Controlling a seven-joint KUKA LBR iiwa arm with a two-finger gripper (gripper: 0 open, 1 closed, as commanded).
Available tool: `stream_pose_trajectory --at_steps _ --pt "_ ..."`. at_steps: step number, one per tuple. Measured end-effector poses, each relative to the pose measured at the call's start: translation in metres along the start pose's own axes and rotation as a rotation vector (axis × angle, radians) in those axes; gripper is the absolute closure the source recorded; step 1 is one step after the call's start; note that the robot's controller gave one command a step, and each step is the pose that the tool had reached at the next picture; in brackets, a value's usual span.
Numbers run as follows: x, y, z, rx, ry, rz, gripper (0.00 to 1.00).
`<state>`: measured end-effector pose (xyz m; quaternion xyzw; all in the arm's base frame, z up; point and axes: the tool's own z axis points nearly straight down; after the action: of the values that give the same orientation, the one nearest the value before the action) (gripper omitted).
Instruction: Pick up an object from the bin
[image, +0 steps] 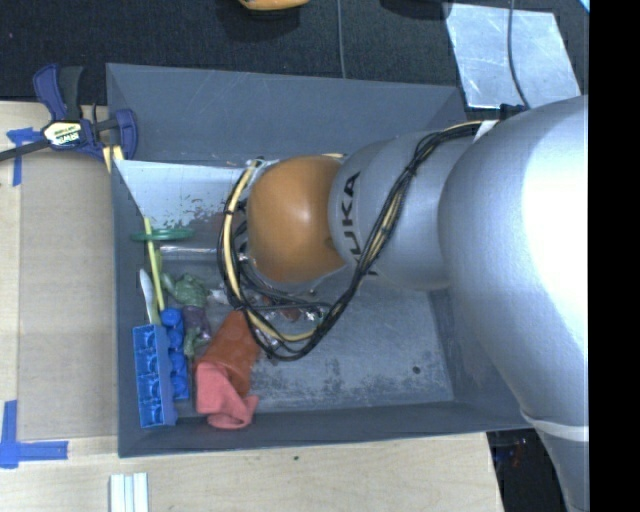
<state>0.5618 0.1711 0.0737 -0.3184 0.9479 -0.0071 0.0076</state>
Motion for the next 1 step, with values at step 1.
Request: stream_pose_trajectory --at_steps 1 --pt "0.0360 -0.0041 -0.0173 0.001 -0.002 -0.006 1.00"
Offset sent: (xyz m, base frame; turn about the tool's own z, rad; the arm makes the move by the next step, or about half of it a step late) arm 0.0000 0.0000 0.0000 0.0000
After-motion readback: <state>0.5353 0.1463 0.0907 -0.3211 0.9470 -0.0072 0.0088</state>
